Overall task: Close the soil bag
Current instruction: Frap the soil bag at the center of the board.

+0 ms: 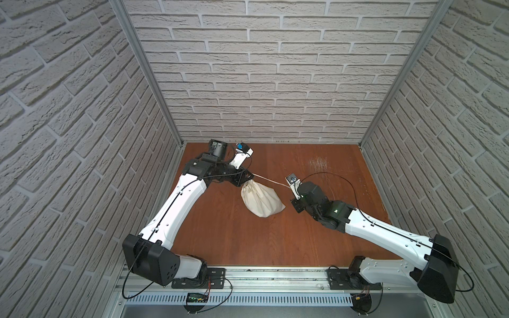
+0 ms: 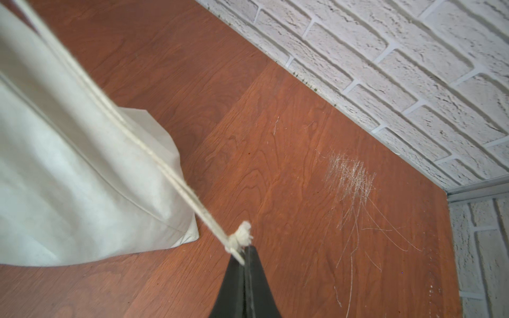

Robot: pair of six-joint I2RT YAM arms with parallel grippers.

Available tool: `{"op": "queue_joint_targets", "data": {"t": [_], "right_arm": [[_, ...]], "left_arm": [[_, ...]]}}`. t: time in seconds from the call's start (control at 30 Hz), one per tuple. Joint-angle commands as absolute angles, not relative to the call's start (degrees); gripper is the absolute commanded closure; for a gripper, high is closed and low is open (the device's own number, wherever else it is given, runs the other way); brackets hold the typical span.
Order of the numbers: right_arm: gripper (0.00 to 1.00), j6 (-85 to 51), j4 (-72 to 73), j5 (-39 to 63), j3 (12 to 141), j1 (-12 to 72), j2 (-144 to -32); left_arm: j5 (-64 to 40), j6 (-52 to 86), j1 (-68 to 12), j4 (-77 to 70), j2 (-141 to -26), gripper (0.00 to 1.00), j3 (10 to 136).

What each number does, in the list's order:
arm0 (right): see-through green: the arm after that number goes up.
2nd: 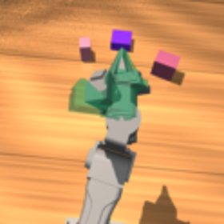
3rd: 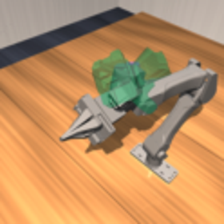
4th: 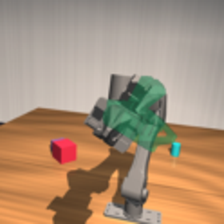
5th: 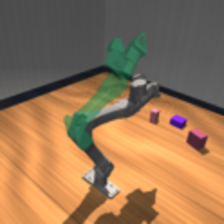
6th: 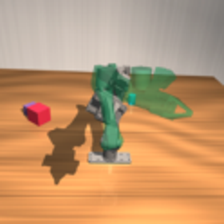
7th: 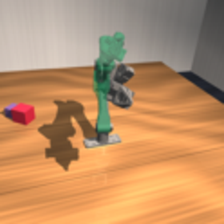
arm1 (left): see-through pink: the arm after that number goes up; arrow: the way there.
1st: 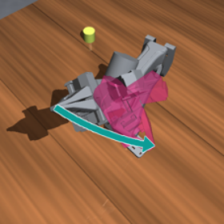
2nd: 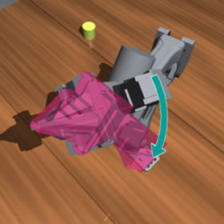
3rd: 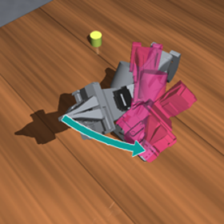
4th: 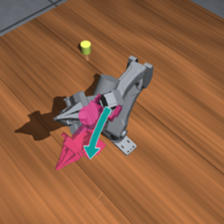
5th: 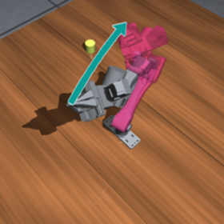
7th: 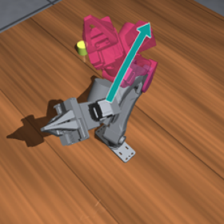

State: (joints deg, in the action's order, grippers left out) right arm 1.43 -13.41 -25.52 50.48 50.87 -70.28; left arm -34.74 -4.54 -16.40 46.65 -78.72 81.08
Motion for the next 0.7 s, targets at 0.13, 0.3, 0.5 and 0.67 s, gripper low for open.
{"op": "queue_joint_targets", "data": {"t": [0.13,0.3,0.5,0.67], "right_arm": [[0.97,1.73,-10.26,-22.18,48.22,52.25,-72.12],[0.97,3.09,-7.80,-17.52,48.32,53.76,-74.39],[0.97,3.86,-6.94,-13.19,49.77,54.48,-77.99],[0.97,4.35,-5.67,-10.99,50.43,55.23,-79.35]], "left_arm": [[-35.02,-2.26,-15.07,43.84,-76.75,1.00,80.92],[-35.24,-1.52,-15.15,43.29,-76.85,1.00,82.04],[-35.72,-1.75,-15.86,44.03,-78.15,1.00,82.85],[-35.60,-1.82,-16.60,43.75,-78.64,1.00,83.09]]}}
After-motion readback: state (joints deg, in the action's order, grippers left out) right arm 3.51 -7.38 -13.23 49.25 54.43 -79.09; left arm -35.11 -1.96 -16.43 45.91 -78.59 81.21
